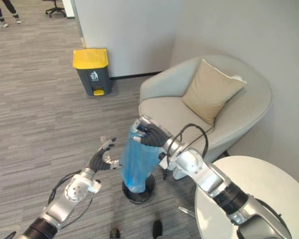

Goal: Gather rubbish on tea table into small bin, then transfer packed bag to large trash can.

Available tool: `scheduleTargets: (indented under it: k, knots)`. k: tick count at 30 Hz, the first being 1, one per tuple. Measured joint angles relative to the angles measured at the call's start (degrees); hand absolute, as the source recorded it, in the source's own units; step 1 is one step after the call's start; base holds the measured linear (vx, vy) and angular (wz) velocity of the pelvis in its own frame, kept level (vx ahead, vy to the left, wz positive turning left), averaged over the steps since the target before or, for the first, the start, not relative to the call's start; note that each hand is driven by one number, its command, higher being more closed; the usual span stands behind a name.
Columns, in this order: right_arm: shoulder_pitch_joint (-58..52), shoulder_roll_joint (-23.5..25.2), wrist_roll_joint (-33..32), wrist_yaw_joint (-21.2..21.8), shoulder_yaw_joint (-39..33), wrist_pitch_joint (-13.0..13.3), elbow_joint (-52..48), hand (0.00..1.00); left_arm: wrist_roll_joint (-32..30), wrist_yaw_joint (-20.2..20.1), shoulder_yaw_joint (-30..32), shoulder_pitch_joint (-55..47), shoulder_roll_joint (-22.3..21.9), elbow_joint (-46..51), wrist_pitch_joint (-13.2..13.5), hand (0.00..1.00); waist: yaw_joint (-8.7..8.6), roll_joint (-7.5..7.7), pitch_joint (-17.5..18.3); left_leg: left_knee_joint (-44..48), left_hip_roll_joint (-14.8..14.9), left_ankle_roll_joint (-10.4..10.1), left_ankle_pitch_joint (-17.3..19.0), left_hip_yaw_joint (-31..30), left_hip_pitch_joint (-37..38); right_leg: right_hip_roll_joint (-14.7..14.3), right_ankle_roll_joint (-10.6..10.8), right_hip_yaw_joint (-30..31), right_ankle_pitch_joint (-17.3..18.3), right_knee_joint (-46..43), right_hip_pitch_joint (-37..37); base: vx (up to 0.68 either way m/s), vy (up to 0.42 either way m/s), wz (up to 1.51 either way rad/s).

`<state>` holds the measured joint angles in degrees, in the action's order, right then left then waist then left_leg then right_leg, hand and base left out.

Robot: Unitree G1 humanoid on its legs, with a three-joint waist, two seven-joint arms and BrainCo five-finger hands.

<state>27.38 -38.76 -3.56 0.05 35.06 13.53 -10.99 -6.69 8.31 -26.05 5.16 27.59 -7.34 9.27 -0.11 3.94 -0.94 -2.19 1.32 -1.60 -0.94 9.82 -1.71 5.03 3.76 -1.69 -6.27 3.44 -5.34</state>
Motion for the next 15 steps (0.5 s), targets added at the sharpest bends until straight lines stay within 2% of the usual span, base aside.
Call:
scheduleTargets:
  k: [10,15]
  knots:
    - [1.7,0.7,-1.5,0.0,1.3,0.7,-2.3,1.0,-1.2,0.4,-3.2,3.7,0.1,0.0,0.0,0.0,-0.31,0.1,0.5,-1.6,-0.5,0.2,-0.1,1.3,1.7,0.0,0.0,1.2,0.0,0.0,0.4,0.0,0.006,-0.07]
    - [2.0,4.1,-1.5,-0.1,3.2,0.7,-2.3,1.0,-4.2,1.5,-3.5,4.0,-3.7,-1.5,-0.2,0.0,-0.39,0.12,0.5,-1.7,-0.6,0.2,-0.1,1.5,1.8,0.0,0.0,1.4,0.0,0.1,0.3,0.0,0.0,-0.01]
